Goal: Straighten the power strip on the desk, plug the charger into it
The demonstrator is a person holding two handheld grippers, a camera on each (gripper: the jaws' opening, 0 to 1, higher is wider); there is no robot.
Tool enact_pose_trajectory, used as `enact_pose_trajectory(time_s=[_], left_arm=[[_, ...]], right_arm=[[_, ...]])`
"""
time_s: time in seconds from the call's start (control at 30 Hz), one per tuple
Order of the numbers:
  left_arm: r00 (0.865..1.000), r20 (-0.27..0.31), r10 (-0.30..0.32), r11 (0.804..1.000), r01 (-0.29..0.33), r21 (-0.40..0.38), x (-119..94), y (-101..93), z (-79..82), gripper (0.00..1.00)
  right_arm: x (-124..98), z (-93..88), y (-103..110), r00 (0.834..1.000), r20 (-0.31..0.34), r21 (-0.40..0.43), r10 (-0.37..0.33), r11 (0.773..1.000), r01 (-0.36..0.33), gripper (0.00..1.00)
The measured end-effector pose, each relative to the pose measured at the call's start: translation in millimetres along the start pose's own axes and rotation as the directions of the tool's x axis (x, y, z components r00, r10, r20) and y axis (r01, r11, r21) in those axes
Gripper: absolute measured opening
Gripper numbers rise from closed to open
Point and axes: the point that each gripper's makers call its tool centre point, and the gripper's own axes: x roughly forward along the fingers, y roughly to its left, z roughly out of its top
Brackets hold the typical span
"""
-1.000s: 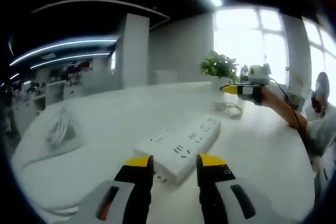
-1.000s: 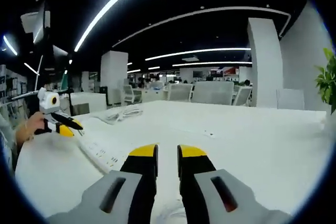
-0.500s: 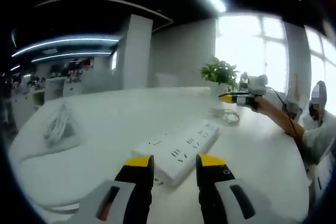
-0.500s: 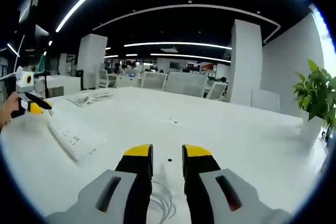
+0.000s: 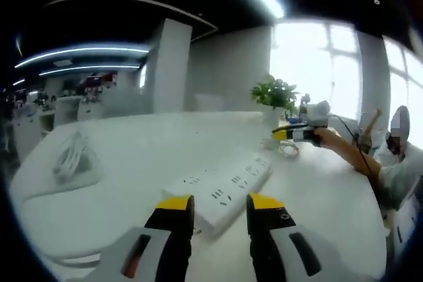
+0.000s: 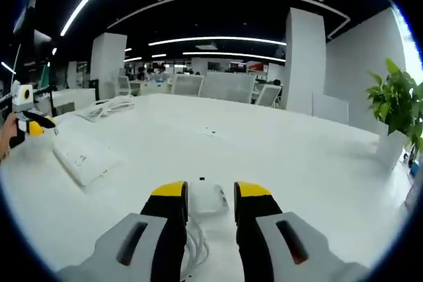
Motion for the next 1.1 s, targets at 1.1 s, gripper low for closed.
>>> enact_pose_trajectory(time_s=[1.1], left_arm=[[0.999,-0.011,-0.030,0.999,0.030,-0.012,-0.3,-6.1,-2.2,0.32]], right_arm=[[6.2,-28.7,13.1,0.995,-0.073,0.130,0.062,0.990,-0.052,0.26]])
